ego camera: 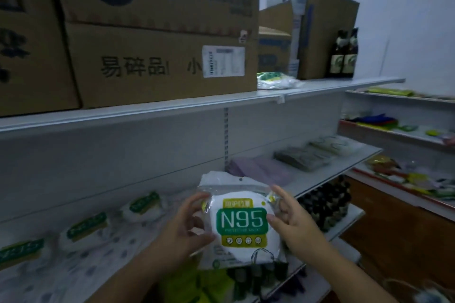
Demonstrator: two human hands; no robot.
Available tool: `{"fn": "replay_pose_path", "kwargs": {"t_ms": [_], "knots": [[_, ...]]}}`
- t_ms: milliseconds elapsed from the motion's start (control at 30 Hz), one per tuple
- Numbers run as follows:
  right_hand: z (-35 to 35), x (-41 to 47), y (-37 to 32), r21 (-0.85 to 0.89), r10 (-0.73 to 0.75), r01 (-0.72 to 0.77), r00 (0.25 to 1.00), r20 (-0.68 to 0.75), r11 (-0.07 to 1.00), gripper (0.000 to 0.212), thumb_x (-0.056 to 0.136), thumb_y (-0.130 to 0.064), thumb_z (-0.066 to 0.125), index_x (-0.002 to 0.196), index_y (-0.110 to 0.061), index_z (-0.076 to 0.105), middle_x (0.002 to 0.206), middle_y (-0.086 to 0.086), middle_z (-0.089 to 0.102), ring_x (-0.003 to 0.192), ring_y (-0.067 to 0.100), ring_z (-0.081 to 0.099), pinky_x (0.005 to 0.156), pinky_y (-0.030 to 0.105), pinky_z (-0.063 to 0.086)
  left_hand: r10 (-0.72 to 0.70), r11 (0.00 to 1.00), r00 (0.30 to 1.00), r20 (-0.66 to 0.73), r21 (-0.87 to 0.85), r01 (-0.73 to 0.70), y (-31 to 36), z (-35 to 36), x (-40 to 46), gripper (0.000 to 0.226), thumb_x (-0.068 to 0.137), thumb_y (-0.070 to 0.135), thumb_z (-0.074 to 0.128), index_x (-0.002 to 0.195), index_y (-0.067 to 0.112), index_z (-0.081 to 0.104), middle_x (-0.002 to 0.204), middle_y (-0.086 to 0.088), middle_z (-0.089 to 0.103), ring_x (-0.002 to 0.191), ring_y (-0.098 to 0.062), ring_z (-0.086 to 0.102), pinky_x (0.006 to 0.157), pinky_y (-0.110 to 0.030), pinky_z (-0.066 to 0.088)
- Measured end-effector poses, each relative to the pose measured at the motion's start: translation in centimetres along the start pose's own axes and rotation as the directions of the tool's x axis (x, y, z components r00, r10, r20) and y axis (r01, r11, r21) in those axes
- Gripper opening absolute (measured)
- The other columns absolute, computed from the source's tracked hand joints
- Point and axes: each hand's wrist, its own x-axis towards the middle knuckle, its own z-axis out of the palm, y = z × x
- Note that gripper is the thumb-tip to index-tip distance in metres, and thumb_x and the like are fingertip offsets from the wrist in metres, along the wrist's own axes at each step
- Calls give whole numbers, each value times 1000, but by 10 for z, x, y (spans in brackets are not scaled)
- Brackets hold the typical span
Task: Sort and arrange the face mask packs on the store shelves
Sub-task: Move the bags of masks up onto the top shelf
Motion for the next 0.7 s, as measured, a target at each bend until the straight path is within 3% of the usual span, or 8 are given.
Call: {"fn": "replay_pose_path", "kwargs": {"t_ms": [67, 133, 233, 333, 400, 467, 600, 700], "knots": [[-43, -2, -4, -52, -38, 37, 999, -32, 998, 56, 94, -3, 54, 133, -38, 33, 121, -27, 37, 98, -23, 51, 74, 6, 48, 20, 1000, 998, 62, 11, -21, 19, 32, 27, 80, 75, -3, 74, 120, 57, 49, 121, 3, 62, 93, -24, 68, 75, -43, 59], [-84, -5, -5, -95, -60, 53, 995, -75, 994, 62, 94, -8, 56, 140, -39, 28, 125, -24, 33, 108, -20, 40, 76, 3, 46, 39, 998, 991, 124, 51, -46, 35, 65, 55, 83, 77, -3, 72, 126, 57, 45, 120, -2, 64, 95, -30, 68, 77, -46, 59], [-135, -12, -3, -147, -76, 54, 986, -148, 988, 62, 94, -14, 58, 141, -39, 28, 131, -19, 35, 119, -9, 39, 95, 16, 44, 35, 997, 981, 190, 63, -48, 52, 110, 93, 78, 76, -9, 70, 128, 45, 47, 110, -15, 68, 94, -36, 69, 79, -53, 57], [-175, -10, 0, -110, -75, 53, 976, -206, 993, 53, 93, -9, 59, 129, -42, 39, 136, -12, 46, 122, 0, 49, 101, 31, 48, 25, 992, 976, 217, 114, -50, 57, 146, 127, 76, 72, -10, 74, 122, 41, 49, 100, -12, 72, 88, -31, 71, 76, -49, 59], [-197, -5, 2, -115, -64, 38, 971, -228, 993, 47, 92, -7, 59, 121, -42, 47, 134, -6, 55, 120, 7, 56, 99, 41, 50, 22, 982, 976, 215, 176, -61, 56, 164, 147, 69, 69, -6, 79, 116, 38, 53, 95, -1, 74, 82, -25, 73, 73, -45, 60], [-218, 4, 6, -138, -53, 18, 966, -252, 990, 42, 91, -8, 61, 118, -38, 53, 128, -4, 60, 117, 9, 59, 96, 42, 52, 25, 972, 982, 187, 225, -68, 54, 177, 171, 59, 63, -3, 83, 105, 30, 59, 90, 2, 74, 76, -20, 72, 71, -42, 60], [-255, 35, 11, -129, -29, -10, 955, -295, 992, 30, 88, -2, 62, 108, -24, 61, 106, -2, 72, 101, 12, 67, 80, 29, 56, 26, 968, 983, 183, 240, -70, 50, 198, 223, 39, 60, -2, 85, 86, 18, 64, 73, 4, 72, 55, -8, 62, 52, -30, 55], [-280, 65, 10, -123, -3, -41, 942, -335, 992, 23, 88, 1, 62, 106, -13, 60, 98, 1, 74, 94, 17, 70, 73, 25, 56, 17, 987, 989, 150, 157, -40, 46, 211, 263, 38, 61, -7, 83, 83, 17, 62, 57, 3, 66, 45, -6, 55, 43, -23, 45]]}}
